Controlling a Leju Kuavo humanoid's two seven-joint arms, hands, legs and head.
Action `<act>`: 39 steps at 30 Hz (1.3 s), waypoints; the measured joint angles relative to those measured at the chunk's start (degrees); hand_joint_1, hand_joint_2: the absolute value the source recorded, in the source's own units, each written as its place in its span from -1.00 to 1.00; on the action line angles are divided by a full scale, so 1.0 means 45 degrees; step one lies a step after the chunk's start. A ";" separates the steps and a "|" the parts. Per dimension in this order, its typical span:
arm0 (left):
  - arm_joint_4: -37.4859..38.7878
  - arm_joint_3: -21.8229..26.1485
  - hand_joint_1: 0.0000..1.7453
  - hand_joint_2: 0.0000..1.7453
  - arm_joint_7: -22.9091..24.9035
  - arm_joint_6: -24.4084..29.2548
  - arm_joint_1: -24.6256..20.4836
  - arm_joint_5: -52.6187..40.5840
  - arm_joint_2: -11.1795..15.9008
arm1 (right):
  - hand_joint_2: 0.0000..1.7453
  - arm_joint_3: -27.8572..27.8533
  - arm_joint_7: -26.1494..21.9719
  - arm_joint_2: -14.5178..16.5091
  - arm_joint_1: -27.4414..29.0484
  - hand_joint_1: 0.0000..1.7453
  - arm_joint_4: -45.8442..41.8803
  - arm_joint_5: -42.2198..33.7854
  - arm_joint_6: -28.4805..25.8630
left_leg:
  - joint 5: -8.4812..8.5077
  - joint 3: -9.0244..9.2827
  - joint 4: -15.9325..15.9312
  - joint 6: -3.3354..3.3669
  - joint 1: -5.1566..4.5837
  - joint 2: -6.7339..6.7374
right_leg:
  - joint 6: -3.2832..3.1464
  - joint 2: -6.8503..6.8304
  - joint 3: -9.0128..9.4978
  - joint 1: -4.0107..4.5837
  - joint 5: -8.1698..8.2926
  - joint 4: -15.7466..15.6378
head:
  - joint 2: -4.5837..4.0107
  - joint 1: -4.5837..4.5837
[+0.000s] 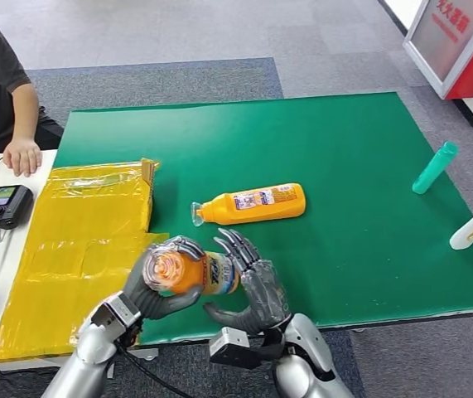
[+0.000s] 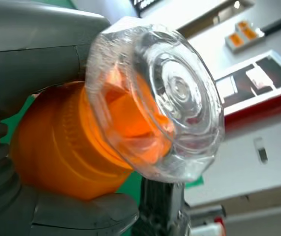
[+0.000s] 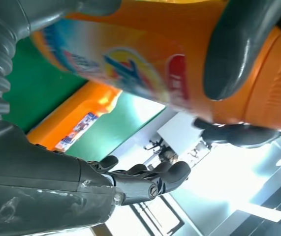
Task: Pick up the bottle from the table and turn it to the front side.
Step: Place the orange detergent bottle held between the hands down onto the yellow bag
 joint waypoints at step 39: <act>0.1203 -0.1723 1.00 1.00 0.8444 0.2708 -0.2733 -1.0347 0.1211 | 1.00 -0.1852 0.0530 0.0146 0.1151 -1.00 -0.1428 0.0810 0.0352 | 0.0000 0.0001 0.0000 -0.0004 0.0000 0.0000 | -0.0001 0.0003 -0.0001 -0.0001 0.0002 0.0001 | 0.0000 0.0000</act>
